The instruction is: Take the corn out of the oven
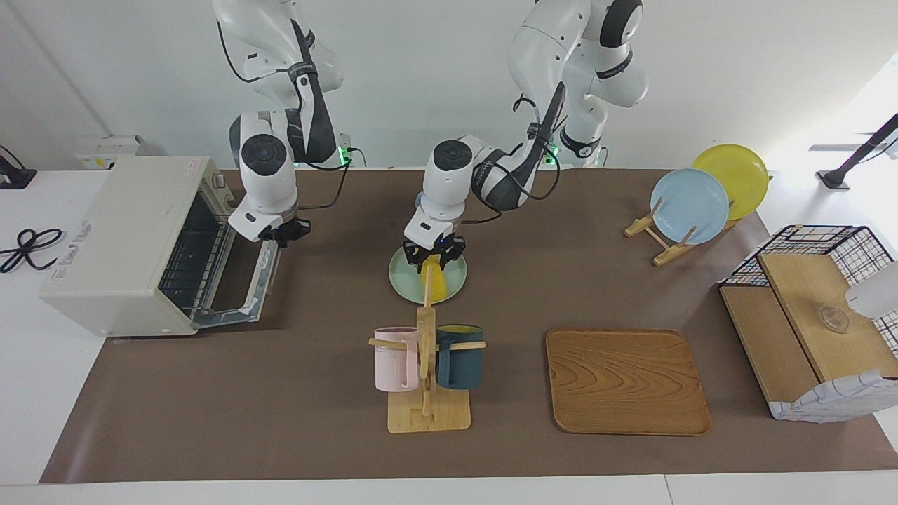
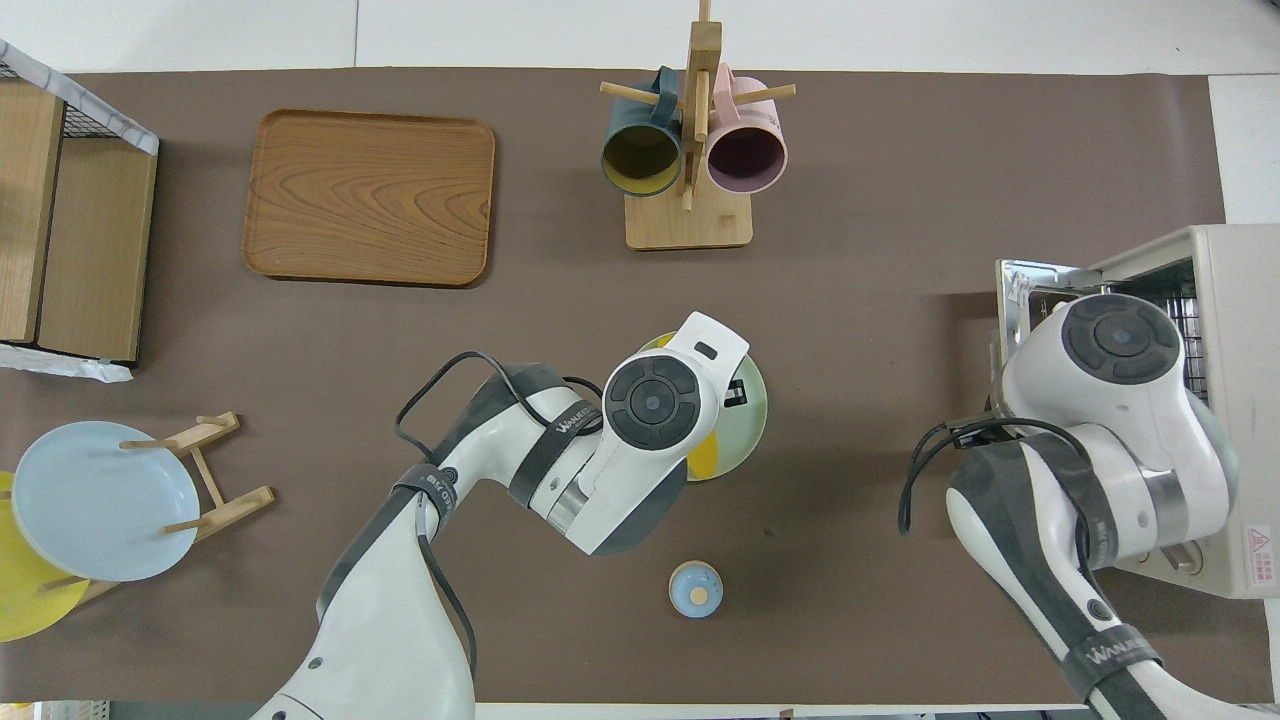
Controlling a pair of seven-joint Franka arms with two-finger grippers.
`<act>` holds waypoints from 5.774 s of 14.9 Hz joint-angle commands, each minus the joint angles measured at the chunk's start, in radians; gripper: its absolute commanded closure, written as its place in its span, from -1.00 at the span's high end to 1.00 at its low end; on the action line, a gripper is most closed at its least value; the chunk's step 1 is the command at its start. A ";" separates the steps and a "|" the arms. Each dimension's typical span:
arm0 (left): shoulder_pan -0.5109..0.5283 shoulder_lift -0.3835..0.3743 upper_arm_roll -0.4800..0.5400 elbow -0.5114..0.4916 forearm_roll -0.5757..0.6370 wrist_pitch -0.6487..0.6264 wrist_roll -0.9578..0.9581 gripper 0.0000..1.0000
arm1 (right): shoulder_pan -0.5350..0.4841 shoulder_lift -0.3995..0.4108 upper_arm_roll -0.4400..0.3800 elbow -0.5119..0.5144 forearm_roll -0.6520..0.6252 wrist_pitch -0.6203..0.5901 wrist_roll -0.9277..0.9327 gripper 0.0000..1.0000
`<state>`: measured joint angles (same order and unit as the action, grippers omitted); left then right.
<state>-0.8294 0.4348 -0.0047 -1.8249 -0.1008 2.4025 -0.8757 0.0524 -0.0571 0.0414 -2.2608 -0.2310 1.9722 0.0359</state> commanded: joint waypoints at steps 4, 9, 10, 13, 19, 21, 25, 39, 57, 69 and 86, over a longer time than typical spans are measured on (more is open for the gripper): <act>0.036 -0.083 0.015 0.029 0.004 -0.117 0.001 -1.00 | -0.081 -0.021 -0.031 0.165 -0.093 -0.144 -0.207 -1.00; 0.243 -0.153 0.014 0.094 0.006 -0.296 0.266 -1.00 | -0.121 -0.063 -0.029 0.173 -0.100 -0.150 -0.289 -0.93; 0.297 -0.146 0.014 0.098 0.006 -0.290 0.330 -1.00 | -0.121 -0.073 -0.026 0.179 -0.099 -0.160 -0.289 -0.91; 0.452 -0.114 0.012 0.108 0.004 -0.260 0.534 -1.00 | -0.103 -0.069 -0.018 0.245 -0.096 -0.222 -0.289 -0.85; 0.601 0.195 0.009 0.453 0.003 -0.249 0.645 -1.00 | -0.103 0.012 0.028 0.501 0.047 -0.428 -0.271 -0.64; 0.630 0.241 0.003 0.506 -0.002 -0.241 0.699 -1.00 | -0.101 0.052 0.029 0.601 0.111 -0.513 -0.225 -0.58; 0.645 0.286 0.003 0.512 -0.004 -0.172 0.736 -1.00 | -0.108 0.069 0.028 0.670 0.193 -0.573 -0.139 -0.52; 0.645 0.234 0.015 0.527 0.004 -0.267 0.770 1.00 | -0.095 0.120 0.066 0.817 0.179 -0.608 -0.057 1.00; 0.754 -0.410 0.034 0.207 0.059 -0.810 0.787 1.00 | -0.046 0.046 -0.025 0.736 0.210 -0.616 -0.025 1.00; 0.780 -0.462 0.008 0.113 0.058 -0.784 0.785 1.00 | -0.043 0.048 -0.026 0.730 0.208 -0.615 -0.024 1.00; 0.786 -0.464 -0.015 0.087 0.131 -0.703 0.857 1.00 | -0.043 0.048 -0.026 0.730 0.208 -0.615 -0.024 1.00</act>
<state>-0.0563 -0.0052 -0.0046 -1.7084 0.0115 1.6925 -0.0337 0.0076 0.0103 0.0216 -1.5082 -0.0504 1.3577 0.0037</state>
